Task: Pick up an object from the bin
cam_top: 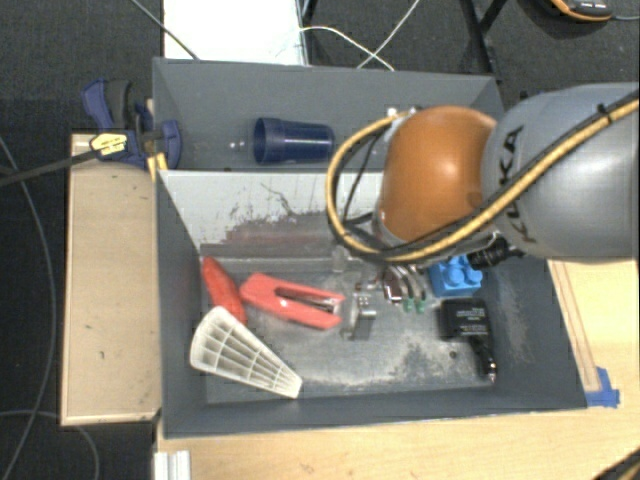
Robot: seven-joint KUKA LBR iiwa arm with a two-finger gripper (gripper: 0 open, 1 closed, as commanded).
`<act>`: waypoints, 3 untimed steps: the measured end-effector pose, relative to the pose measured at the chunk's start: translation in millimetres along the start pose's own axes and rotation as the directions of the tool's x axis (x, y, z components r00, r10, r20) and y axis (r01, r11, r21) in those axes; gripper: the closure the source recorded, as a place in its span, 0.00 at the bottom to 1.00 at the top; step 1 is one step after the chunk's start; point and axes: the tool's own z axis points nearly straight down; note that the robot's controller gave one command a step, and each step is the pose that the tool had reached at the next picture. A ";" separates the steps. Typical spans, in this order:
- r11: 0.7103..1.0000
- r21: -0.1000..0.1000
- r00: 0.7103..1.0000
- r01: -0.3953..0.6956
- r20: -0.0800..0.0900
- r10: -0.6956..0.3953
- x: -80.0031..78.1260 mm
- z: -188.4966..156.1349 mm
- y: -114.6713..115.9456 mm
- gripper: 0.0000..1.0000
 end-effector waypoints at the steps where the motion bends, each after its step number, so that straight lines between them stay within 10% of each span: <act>1: 1.000 0.000 1.000 0.000 0.000 0.000 0.0 0.0 0.0 0.00; 2: 0.999 0.001 0.999 -0.047 -0.004 0.047 1.6 53.9 -20.2 0.00; 3: 0.999 -0.005 0.999 -0.049 0.011 0.049 -31.5 67.2 -3.8 0.00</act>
Offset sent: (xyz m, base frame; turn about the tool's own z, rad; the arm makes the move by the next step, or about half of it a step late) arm -0.0010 -0.0191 -0.0513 0.0299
